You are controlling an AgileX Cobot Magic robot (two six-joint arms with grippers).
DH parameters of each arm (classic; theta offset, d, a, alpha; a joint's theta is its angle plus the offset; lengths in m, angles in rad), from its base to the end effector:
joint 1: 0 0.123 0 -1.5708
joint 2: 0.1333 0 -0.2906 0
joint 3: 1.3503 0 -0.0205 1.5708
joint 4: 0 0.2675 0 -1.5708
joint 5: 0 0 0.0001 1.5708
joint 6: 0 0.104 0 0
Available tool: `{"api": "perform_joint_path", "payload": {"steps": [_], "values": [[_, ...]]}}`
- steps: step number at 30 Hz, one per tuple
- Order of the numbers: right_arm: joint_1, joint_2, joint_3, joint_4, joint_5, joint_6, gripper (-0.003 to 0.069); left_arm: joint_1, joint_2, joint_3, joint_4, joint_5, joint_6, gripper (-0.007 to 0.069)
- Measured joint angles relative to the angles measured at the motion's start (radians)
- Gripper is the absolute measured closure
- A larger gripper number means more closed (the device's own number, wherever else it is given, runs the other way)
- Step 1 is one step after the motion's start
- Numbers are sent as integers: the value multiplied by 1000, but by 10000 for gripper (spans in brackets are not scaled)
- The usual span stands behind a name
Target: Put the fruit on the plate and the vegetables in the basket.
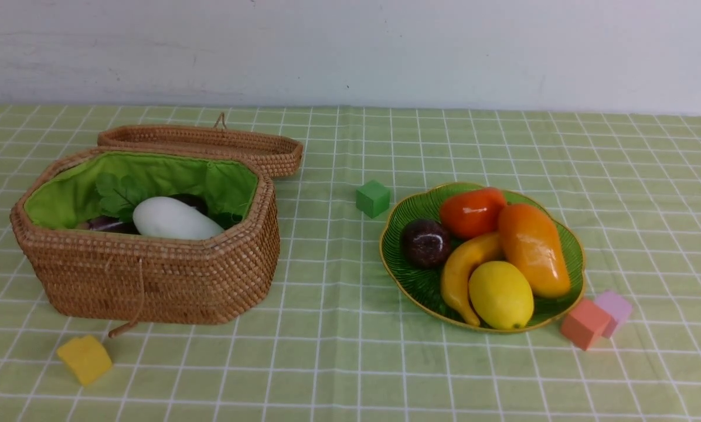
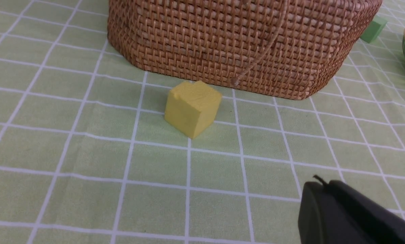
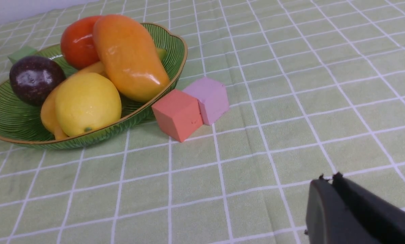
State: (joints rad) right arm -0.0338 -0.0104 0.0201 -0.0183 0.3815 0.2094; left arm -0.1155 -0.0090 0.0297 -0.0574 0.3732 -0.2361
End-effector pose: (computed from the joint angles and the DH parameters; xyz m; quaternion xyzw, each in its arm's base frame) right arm 0.0758 -0.0033 0.1686 0.0930 0.8006 0.0442 0.5903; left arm 0.0755 -0.0110 0.1658 -0.0640 0.8041 -0.1271 0.5772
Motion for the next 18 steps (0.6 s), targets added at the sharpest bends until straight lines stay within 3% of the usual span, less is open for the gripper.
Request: {"api": "perform_joint_path", "payload": {"steps": [18], "values": [[0,0,0,0,0,0,615,0,0,0,0,-1,0,614]]}}
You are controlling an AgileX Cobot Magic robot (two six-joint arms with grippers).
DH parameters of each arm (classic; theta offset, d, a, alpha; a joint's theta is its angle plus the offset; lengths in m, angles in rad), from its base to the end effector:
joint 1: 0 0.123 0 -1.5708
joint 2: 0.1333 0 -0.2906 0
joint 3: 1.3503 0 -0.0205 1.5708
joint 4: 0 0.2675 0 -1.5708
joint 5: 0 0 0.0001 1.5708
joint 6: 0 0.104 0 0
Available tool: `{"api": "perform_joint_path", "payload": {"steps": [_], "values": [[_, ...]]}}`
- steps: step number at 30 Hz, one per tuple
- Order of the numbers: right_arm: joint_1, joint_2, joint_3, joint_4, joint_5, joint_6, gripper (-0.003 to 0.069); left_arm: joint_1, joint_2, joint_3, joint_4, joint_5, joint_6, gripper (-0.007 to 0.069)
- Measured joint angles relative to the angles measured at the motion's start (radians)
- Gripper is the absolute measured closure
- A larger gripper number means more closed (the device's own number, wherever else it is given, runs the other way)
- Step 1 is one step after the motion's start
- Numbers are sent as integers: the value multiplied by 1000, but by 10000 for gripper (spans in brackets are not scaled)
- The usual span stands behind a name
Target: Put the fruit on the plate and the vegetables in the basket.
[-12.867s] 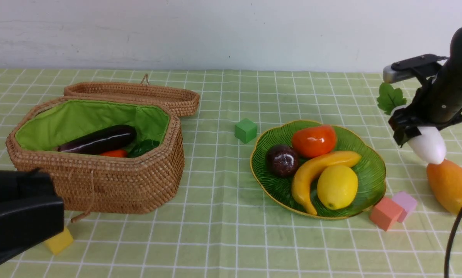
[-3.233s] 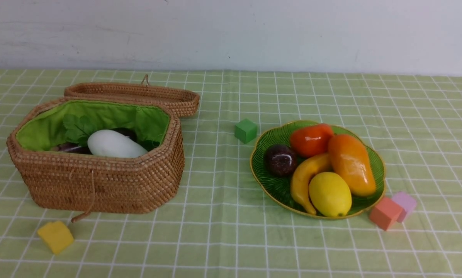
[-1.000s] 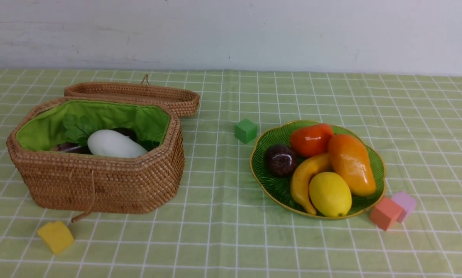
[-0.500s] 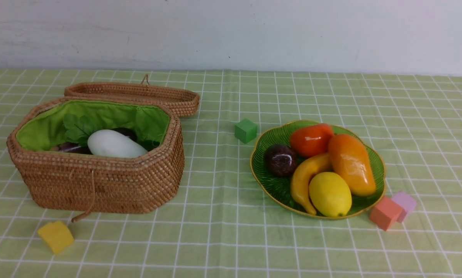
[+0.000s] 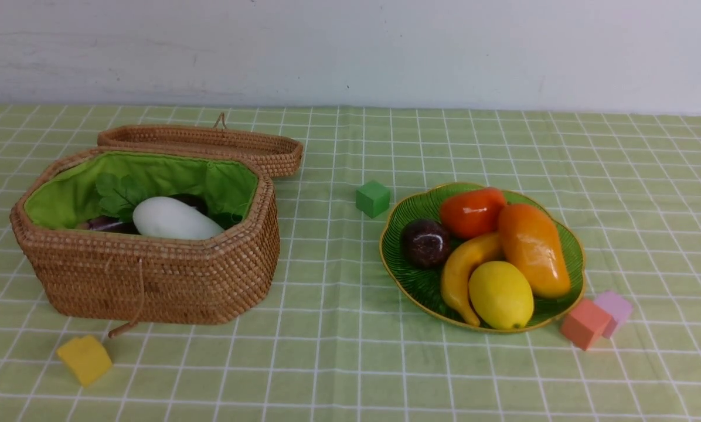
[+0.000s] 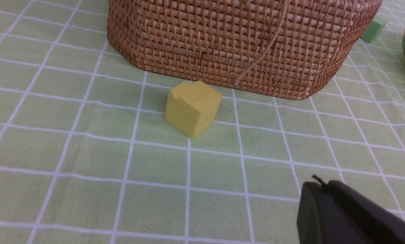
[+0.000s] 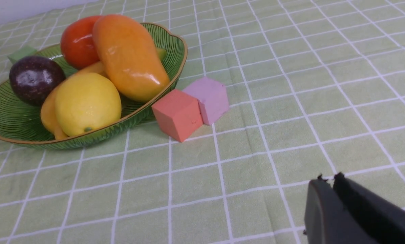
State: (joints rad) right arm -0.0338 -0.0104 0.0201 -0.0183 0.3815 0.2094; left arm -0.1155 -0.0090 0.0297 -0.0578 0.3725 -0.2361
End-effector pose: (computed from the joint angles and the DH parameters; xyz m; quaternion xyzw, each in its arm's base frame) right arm 0.0758 -0.0033 0.1686 0.0930 0.8006 0.0442 0.5903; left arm 0.0756 -0.0110 0.1659 -0.0641 0.8039 -0.1274 0.5775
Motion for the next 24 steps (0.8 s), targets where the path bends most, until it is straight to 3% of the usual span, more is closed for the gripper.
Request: {"api": "perform_joint_path", "payload": {"steps": [24], "values": [[0,0,0,0,1,0,580,0,0,0,0,0,0,594]]}}
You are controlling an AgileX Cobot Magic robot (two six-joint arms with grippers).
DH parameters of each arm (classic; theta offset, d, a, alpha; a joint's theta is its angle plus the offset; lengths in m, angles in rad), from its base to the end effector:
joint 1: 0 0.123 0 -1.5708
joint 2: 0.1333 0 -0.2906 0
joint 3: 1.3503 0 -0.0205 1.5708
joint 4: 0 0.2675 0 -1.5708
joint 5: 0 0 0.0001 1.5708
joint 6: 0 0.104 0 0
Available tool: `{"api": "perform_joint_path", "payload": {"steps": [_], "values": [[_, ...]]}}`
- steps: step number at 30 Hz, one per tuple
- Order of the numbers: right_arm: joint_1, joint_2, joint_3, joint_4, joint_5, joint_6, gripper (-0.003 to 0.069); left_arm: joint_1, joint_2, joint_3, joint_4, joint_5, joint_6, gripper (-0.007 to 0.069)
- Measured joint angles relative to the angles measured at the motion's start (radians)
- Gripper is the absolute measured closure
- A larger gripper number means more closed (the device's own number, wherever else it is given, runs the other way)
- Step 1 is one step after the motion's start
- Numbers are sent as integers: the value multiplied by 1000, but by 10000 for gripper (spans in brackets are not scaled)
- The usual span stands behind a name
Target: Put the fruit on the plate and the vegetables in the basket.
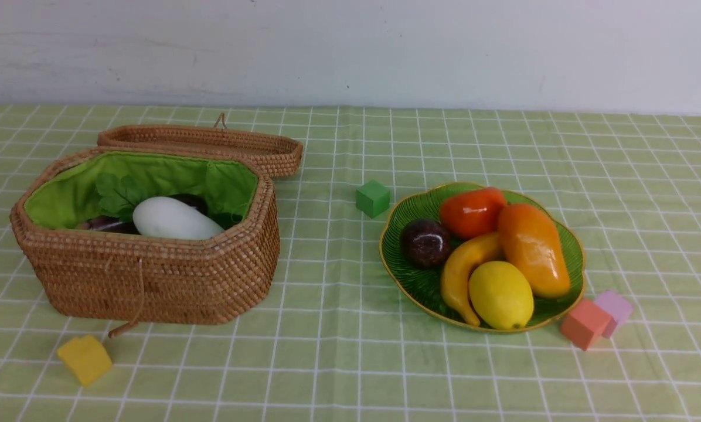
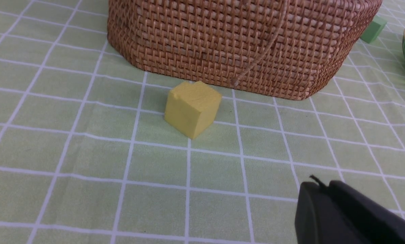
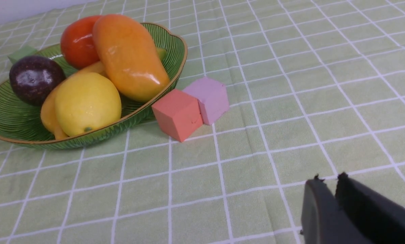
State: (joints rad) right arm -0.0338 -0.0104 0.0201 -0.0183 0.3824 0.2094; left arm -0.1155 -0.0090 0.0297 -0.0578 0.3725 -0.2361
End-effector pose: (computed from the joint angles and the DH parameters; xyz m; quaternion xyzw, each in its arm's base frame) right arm 0.0758 -0.0033 0.1685 0.0930 0.8009 0.0441 0.5899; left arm 0.0756 -0.0110 0.1659 -0.0641 0.8039 -0.1274 0.5775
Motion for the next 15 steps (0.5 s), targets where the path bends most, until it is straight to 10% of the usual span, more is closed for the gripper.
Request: {"api": "perform_joint_path", "payload": {"steps": [15], "values": [[0,0,-1,0,1,0,560,0,0,0,0,-1,0,585]]}}
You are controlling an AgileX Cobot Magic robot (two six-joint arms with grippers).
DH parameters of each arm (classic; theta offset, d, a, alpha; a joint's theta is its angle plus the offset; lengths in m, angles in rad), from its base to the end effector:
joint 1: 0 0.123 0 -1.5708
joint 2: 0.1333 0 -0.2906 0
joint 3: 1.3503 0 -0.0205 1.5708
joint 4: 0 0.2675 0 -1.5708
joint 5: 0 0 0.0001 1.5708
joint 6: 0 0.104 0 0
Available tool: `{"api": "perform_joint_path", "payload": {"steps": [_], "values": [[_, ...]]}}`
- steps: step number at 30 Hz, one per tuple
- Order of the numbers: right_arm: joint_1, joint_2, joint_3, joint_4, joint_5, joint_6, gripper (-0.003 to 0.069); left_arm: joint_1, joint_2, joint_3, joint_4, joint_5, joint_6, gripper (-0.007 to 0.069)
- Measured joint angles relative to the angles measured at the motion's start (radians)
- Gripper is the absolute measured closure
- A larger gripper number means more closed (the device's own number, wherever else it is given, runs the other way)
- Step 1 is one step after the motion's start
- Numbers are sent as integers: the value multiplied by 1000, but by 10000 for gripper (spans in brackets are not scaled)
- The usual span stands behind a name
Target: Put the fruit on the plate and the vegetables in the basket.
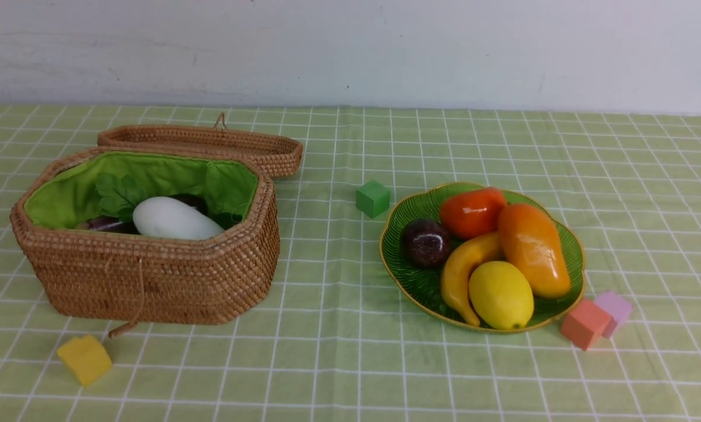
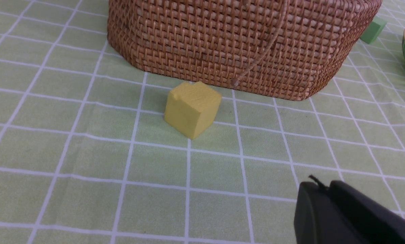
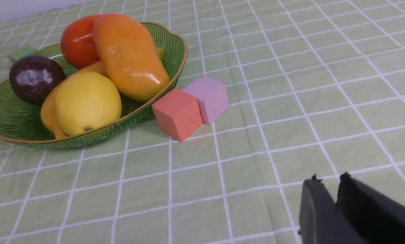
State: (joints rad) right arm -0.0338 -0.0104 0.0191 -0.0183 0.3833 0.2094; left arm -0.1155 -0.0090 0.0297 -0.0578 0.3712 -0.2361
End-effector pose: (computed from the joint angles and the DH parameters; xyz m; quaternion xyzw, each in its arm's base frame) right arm 0.0758 -0.0033 0.1687 0.0930 0.8009 0.0441 0.5899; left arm 0.0756 -0.0110 0.1660 -0.0640 0.8035 -0.1274 0.5780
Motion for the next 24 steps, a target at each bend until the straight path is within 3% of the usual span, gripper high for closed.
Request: {"api": "perform_joint_path", "payload": {"steps": [24], "values": [[0,0,0,0,0,0,531,0,0,0,0,0,0,563]]}}
